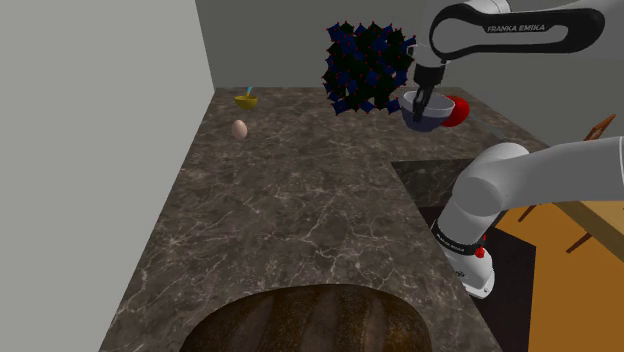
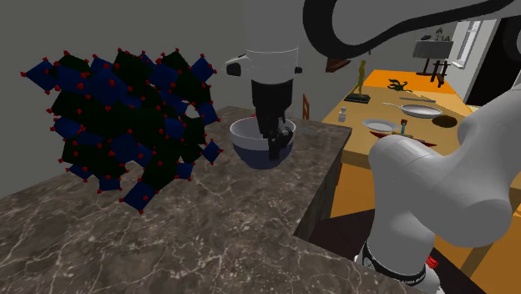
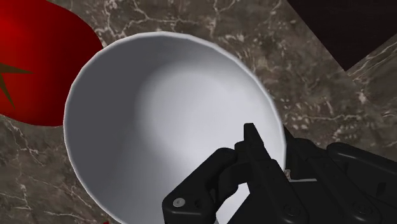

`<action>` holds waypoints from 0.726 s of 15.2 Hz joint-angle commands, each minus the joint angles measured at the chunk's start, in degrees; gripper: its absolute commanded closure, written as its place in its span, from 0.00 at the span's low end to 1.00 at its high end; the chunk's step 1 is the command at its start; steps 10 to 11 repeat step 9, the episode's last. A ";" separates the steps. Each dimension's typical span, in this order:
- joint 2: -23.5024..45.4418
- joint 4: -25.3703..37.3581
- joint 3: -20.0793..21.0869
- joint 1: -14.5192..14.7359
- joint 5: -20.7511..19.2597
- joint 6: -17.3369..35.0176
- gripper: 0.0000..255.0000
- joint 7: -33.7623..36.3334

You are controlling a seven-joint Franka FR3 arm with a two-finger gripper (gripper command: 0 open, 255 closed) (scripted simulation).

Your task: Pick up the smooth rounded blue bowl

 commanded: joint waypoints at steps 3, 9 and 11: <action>0.13 3.18 0.62 0.22 0.62 -3.02 1.00 -0.43; 0.65 6.60 1.16 0.42 1.16 -5.89 1.00 -0.88; 0.65 6.60 1.16 0.42 1.16 -5.89 1.00 -0.88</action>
